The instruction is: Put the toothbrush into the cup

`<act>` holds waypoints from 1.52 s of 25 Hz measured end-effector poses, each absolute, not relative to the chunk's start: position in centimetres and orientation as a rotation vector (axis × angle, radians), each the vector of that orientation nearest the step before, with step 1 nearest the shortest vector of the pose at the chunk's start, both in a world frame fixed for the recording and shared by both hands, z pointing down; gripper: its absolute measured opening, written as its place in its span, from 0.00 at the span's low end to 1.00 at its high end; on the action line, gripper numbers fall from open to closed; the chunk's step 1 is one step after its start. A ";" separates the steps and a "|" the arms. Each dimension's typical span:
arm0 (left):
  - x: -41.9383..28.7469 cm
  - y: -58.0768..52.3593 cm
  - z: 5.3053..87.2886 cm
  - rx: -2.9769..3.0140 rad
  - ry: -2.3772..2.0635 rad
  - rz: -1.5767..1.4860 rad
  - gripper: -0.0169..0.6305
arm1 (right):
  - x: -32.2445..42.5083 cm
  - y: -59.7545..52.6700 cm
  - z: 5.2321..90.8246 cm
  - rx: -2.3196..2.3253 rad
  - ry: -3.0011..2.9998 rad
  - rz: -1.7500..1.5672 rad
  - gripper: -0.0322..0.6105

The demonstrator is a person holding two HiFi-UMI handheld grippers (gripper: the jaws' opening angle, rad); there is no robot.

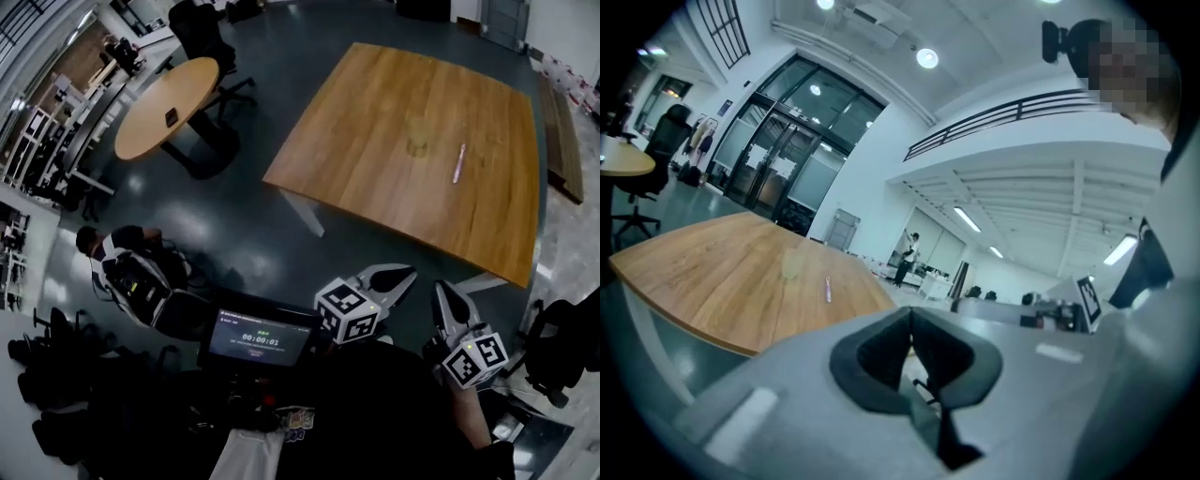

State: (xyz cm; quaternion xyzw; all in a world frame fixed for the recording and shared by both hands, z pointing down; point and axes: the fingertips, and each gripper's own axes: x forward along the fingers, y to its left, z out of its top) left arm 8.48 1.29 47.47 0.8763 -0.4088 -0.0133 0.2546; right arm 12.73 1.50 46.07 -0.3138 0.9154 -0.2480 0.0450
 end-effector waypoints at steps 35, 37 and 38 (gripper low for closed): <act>-7.0 -17.4 51.4 2.433 -0.979 0.034 0.03 | 8.8 -25.9 55.8 -1.714 2.728 -0.767 0.11; -6.5 -17.5 51.7 2.423 -0.974 0.039 0.03 | 10.5 -28.0 58.4 -1.796 2.762 -0.804 0.11; -6.3 -17.7 51.7 2.419 -0.978 0.038 0.03 | 11.5 -29.3 59.9 -1.840 2.783 -0.826 0.11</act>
